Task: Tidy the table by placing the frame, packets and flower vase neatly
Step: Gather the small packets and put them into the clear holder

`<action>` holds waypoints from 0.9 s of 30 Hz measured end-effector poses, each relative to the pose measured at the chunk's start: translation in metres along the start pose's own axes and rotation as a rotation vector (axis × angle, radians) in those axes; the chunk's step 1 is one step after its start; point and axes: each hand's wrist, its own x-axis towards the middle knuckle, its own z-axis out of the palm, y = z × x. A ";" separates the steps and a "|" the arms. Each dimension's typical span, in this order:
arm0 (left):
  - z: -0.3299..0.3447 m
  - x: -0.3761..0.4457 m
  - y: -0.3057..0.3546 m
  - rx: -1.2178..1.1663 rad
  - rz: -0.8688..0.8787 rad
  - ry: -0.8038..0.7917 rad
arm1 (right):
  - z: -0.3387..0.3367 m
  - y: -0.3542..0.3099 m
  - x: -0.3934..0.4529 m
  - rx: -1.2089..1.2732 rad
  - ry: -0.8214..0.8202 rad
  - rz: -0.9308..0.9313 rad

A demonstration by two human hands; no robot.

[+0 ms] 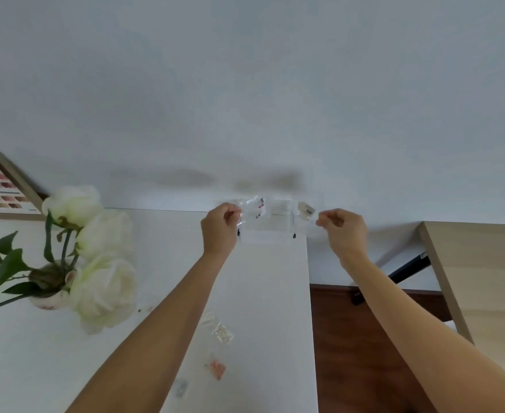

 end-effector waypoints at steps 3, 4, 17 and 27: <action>0.022 0.025 -0.002 0.029 -0.024 -0.046 | 0.006 -0.007 0.017 -0.031 0.058 -0.056; 0.029 0.031 -0.005 0.047 -0.042 -0.071 | 0.008 -0.009 0.022 -0.047 0.070 -0.081; -0.004 0.026 -0.051 0.374 -0.082 -0.124 | 0.119 -0.029 0.011 -0.347 -0.116 -0.298; -0.014 -0.089 -0.076 0.237 0.107 0.022 | 0.117 -0.010 -0.015 -0.471 -0.017 -0.473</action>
